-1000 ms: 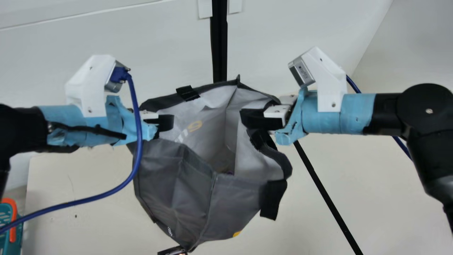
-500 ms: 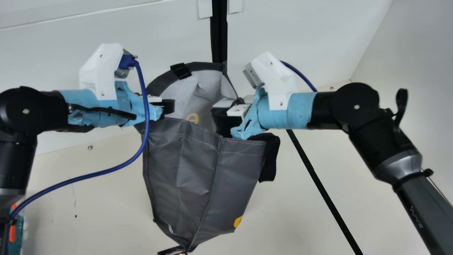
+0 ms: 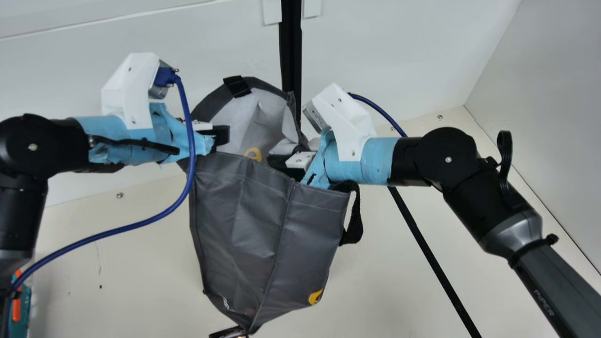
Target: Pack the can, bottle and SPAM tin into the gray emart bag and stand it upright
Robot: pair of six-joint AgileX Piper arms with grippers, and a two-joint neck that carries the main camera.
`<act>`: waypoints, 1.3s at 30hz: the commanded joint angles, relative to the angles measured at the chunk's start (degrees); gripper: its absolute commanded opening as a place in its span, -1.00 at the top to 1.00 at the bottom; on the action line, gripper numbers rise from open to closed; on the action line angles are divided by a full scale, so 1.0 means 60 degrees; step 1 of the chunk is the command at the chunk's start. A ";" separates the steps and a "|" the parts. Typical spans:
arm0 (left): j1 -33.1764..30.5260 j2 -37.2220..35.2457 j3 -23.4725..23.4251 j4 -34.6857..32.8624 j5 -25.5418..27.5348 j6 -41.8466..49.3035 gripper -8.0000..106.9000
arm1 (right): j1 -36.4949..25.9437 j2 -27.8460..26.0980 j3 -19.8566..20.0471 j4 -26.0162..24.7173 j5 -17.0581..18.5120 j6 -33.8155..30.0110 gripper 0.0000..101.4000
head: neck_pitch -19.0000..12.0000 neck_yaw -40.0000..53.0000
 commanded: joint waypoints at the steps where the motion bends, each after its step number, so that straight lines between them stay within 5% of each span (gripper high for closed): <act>1: 0.0000 0.0000 0.0000 0.0000 0.0000 0.0000 1.00 | 0.0000 0.0000 0.0000 0.0000 0.0000 0.0000 1.00 | -0.0216 -0.0023; 11: 0.0000 0.0000 0.0000 0.0000 -0.0002 0.0000 1.00 | 0.0000 0.0000 0.0000 0.0000 -0.0001 0.0000 1.00 | -0.0216 -0.0023; 24: 0.0000 0.0000 0.0000 0.0000 -0.0002 0.0000 0.24 | 0.0000 0.0000 0.0000 -0.0028 0.0074 0.0000 1.00 | -0.0216 -0.0023; 25: -0.0048 -0.0522 0.0854 -0.0036 -0.0305 0.0152 0.19 | 0.0000 0.0000 0.0000 -0.0038 0.0078 0.0000 1.00 | -0.0216 -0.0023; 39: 0.0164 -0.1594 0.2133 -0.0989 -0.1086 0.1027 -0.63 | 0.0000 0.0000 0.0000 -0.0249 0.0299 0.0000 1.00 | -0.0216 -0.0023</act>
